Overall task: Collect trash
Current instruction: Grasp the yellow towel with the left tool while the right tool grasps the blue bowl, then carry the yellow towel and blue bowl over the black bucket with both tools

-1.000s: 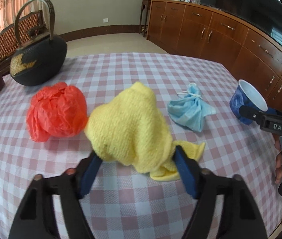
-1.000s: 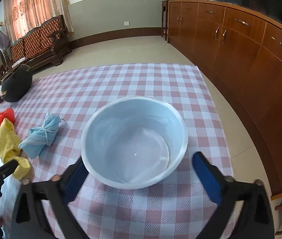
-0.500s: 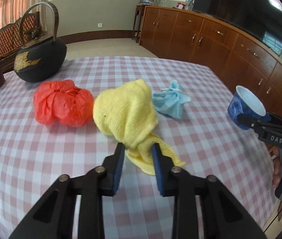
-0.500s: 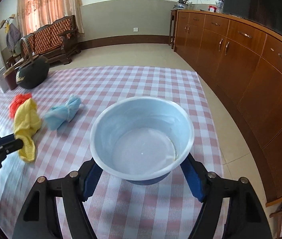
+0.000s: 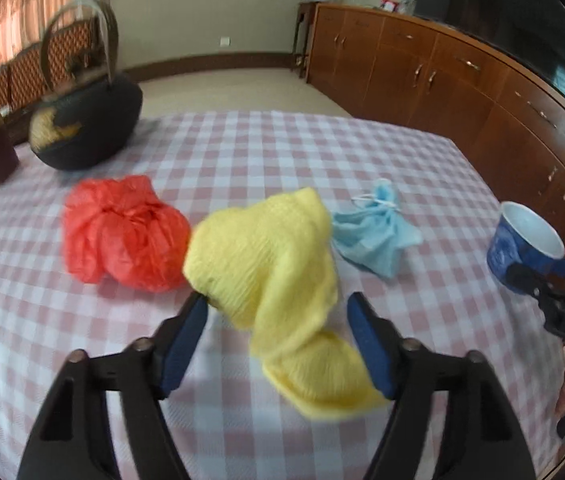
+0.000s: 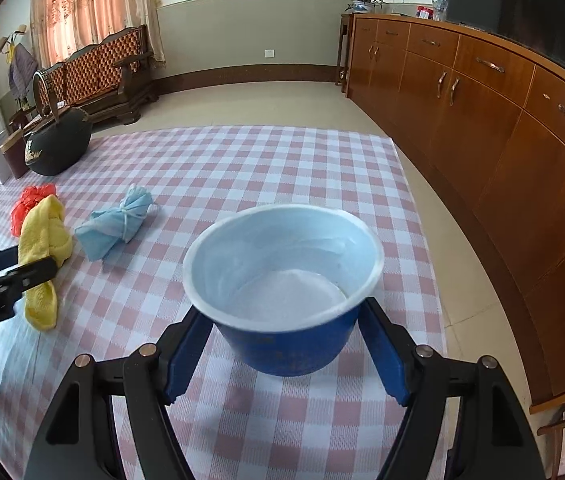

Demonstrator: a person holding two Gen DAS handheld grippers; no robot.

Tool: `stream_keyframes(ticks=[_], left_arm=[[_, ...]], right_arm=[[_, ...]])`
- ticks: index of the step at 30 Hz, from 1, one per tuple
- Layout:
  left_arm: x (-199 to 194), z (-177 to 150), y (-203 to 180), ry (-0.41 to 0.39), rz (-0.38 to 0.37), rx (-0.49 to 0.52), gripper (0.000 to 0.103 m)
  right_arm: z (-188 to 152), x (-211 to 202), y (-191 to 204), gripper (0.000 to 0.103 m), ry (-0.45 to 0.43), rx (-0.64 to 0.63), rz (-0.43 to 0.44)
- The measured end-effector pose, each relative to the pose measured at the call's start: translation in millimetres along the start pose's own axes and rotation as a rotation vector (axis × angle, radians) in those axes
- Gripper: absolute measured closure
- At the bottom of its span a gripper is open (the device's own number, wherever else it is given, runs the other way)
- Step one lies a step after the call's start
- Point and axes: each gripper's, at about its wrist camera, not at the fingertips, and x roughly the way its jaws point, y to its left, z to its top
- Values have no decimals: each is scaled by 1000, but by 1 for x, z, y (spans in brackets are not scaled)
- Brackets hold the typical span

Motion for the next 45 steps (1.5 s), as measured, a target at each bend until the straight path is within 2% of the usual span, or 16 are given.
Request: stream_keyframes(ticks=[1,5,14,20,29,37,45], left_arm=[[7,1,3,17,-7,-12,74],[-4,-6,5,-16,-20,-2,78],[-49,-39,2,-77,5,69,78],[-77,-56,-10,-104,-6,112,78],[-93,-73,-29,-105,-37,150,78],[-112,-93,-64,-125,-83,197,78],[-127,-113,-121,-136,-162,290,78]], right_arm=[[1,1,0,27,1,1,0],[-1,-6,2,27,-16,-9,-1],[-15,-49,9,28,-62,-3,11],[-39,-93,19,28,-122,-7,16],[-74,-133,28,28,-187,-23,45],[-104,-165,12,28,-223,2,25],[-142,-203,-17,28,-243,45,-27]])
